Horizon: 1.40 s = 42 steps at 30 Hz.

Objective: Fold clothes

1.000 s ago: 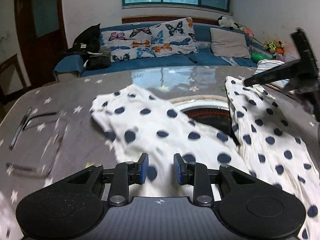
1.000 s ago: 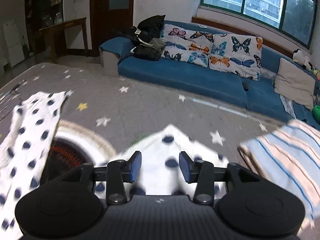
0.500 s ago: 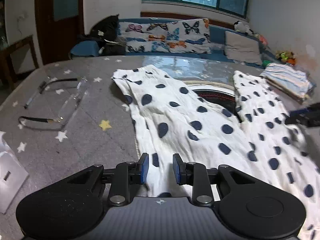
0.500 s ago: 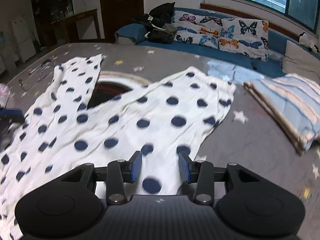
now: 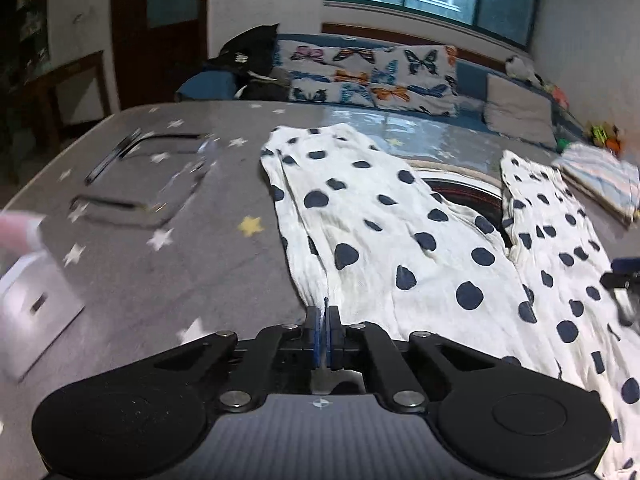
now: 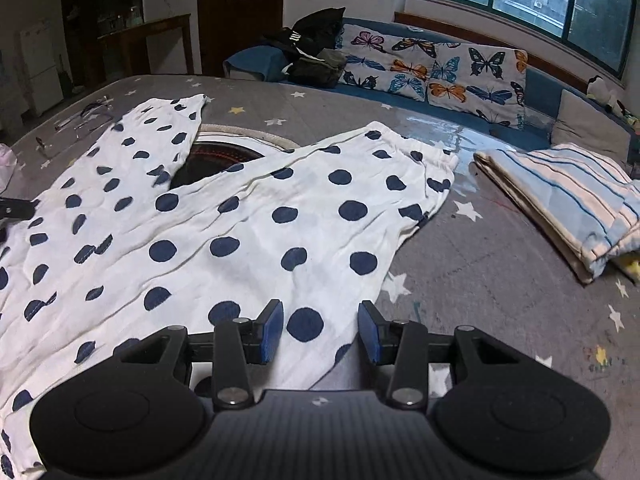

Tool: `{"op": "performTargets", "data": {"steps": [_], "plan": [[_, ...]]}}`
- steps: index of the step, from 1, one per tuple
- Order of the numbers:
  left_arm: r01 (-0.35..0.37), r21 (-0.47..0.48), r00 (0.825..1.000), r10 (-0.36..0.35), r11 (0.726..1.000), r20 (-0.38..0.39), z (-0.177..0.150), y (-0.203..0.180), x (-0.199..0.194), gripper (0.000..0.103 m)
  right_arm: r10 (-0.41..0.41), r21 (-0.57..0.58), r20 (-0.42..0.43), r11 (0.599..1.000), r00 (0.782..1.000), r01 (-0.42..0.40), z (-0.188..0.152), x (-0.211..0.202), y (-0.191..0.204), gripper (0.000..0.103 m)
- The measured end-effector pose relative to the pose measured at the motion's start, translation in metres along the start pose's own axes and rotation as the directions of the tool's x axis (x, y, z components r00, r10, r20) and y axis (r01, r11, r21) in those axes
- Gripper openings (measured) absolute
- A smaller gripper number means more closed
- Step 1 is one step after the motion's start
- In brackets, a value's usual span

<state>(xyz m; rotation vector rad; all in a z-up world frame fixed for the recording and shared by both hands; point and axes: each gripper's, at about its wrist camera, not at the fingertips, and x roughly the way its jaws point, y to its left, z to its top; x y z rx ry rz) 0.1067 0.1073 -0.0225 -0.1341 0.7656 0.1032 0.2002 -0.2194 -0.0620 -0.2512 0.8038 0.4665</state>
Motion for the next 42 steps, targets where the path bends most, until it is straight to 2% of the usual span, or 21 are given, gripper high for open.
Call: {"op": "performTargets", "data": {"steps": [2,5,7,10,11,18,24,28,35,38,40,42], "plan": [[-0.001,-0.011,1.0,0.001,1.0,-0.006,-0.001,0.004,-0.003,0.003,-0.007,0.001,0.001,1.0,1.0,0.007,-0.001,-0.002,0.0,0.042],[-0.004,-0.024,1.0,0.004,1.0,-0.01,-0.002,0.009,-0.009,0.011,-0.019,-0.003,0.004,1.0,1.0,0.019,-0.002,-0.007,0.003,0.042],[-0.003,-0.02,1.0,0.003,1.0,-0.004,-0.002,0.008,-0.017,0.011,-0.01,-0.007,0.012,1.0,1.0,0.01,-0.002,-0.015,0.006,0.042],[0.027,0.0,1.0,-0.027,1.0,-0.008,-0.008,0.005,-0.032,0.022,0.033,-0.024,0.021,0.999,0.999,-0.032,-0.006,-0.032,0.016,0.042],[0.041,0.006,0.999,-0.04,0.999,-0.014,-0.01,0.004,-0.038,0.03,0.05,-0.033,0.022,0.998,0.998,-0.05,-0.008,-0.038,0.021,0.042],[0.121,0.059,0.991,-0.118,0.991,-0.057,-0.042,-0.005,-0.076,0.039,0.155,-0.08,0.015,0.985,0.988,-0.154,-0.033,-0.081,0.056,0.042],[0.169,0.042,0.983,-0.165,0.985,-0.078,-0.066,-0.009,-0.101,0.04,0.264,-0.042,-0.016,0.963,0.964,-0.265,-0.058,-0.113,0.076,0.042],[0.211,0.024,0.974,-0.208,0.977,-0.087,-0.076,-0.013,-0.111,0.04,0.288,-0.031,-0.052,0.957,0.956,-0.289,-0.079,-0.121,0.086,0.042],[0.228,0.01,0.968,-0.225,0.974,-0.115,-0.087,-0.02,-0.107,0.037,0.308,0.023,-0.087,0.951,0.947,-0.307,-0.101,-0.115,0.095,0.038],[0.248,0.021,0.963,-0.244,0.968,-0.118,-0.09,-0.022,-0.108,0.027,0.31,0.041,-0.083,0.951,0.947,-0.308,-0.104,-0.113,0.096,0.034],[0.258,0.035,0.96,-0.252,0.966,-0.119,-0.091,-0.024,-0.109,0.016,0.312,0.054,-0.071,0.95,0.947,-0.309,-0.105,-0.113,0.096,0.025],[0.27,0.046,0.957,-0.263,0.962,-0.119,-0.09,-0.026,-0.112,0.011,0.309,0.059,-0.056,0.95,0.949,-0.306,-0.105,-0.117,0.097,0.016]]}}
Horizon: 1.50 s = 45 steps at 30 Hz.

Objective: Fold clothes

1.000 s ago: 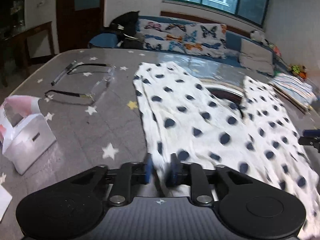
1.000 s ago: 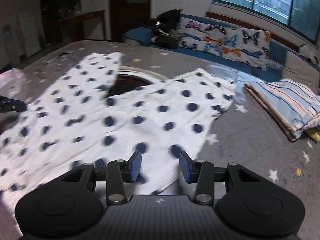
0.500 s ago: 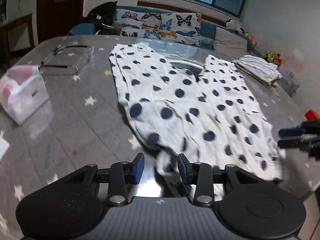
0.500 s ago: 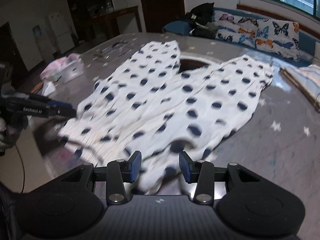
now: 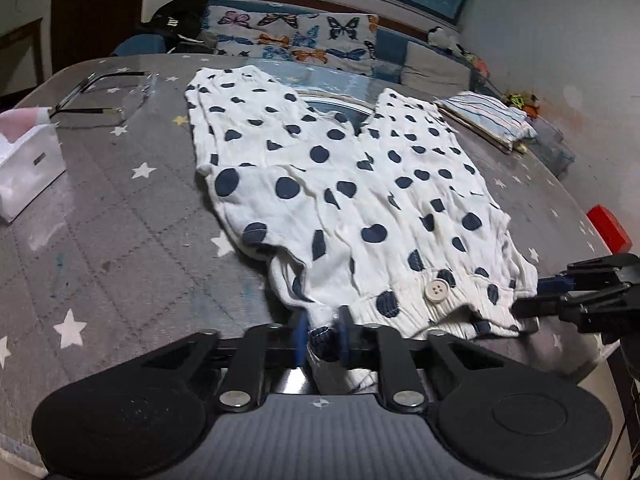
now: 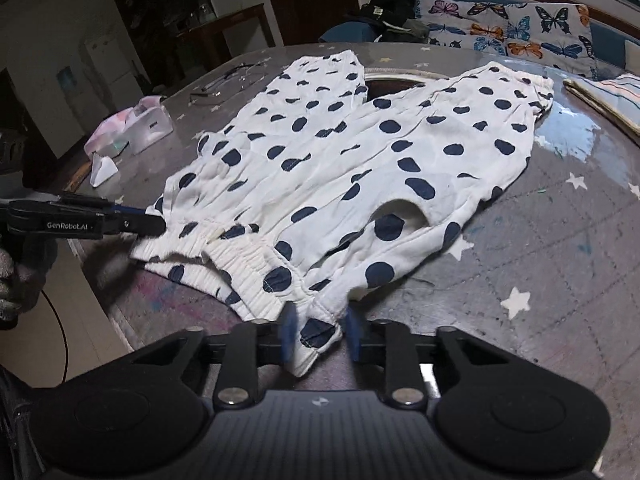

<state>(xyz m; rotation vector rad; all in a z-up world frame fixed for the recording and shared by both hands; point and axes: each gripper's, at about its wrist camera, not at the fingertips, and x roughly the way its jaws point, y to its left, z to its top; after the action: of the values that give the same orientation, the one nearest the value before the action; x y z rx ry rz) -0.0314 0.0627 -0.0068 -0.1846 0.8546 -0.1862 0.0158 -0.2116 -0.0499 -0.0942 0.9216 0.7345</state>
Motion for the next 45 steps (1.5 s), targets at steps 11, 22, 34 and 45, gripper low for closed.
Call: {"op": "performTargets", "data": {"steps": [11,22,34,45], "plan": [[0.07,0.051,0.994,-0.065,0.996,-0.093,-0.004,0.005,-0.012,0.01,0.043,-0.025,-0.053,0.999,0.998,-0.045,-0.016,-0.016,0.008,0.023],[0.089,0.173,0.995,-0.078,0.981,-0.066,0.013,0.006,-0.038,0.019,-0.062,-0.103,0.056,0.992,0.997,0.067,0.024,-0.052,-0.01,0.028],[0.144,0.218,0.99,-0.142,0.965,-0.023,0.041,-0.021,-0.016,0.019,-0.146,-0.192,0.081,0.968,0.986,0.159,0.041,0.02,-0.012,0.026],[0.269,0.257,0.963,-0.264,0.928,-0.053,0.055,-0.073,0.04,0.019,-0.163,-0.174,0.054,0.97,0.985,0.17,0.029,0.011,-0.024,0.026]]}}
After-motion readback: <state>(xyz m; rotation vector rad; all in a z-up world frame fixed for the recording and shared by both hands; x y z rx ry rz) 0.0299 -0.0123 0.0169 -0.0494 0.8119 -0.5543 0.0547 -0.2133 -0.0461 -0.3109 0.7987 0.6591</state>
